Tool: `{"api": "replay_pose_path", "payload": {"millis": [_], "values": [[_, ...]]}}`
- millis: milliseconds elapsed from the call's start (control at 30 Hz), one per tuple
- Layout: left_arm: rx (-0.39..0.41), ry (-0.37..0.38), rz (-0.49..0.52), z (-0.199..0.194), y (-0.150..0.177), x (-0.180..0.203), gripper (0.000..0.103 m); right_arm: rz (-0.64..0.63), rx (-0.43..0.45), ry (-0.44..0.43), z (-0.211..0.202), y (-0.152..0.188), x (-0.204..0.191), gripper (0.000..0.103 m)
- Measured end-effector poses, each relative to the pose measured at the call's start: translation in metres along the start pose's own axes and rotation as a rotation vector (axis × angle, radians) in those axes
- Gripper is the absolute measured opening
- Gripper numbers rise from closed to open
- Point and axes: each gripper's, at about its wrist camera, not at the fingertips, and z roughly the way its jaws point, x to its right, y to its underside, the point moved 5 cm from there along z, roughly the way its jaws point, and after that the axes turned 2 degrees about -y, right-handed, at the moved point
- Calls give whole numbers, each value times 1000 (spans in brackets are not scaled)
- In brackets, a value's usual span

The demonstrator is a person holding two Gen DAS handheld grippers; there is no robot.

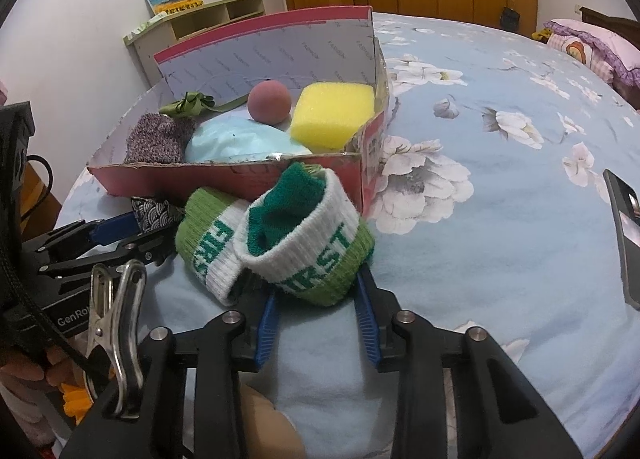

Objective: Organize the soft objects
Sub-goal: 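Grasp the patterned pouch with the left tool while the right tool grasps the FIRST wristband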

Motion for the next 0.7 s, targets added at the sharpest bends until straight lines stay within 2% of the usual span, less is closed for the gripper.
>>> {"api": "replay_pose_path", "payload": {"millis": [100,267,700], "values": [[5,14,13,-3,1,3,39,-6,10,-3,-2,1,-1,31],[17,6,37,-9,2,6,37,-9,20,-3,-5,2,-4,26],[15,20,27,-24,3,1,37,-36,62,0,-25,0,-15,24]]}}
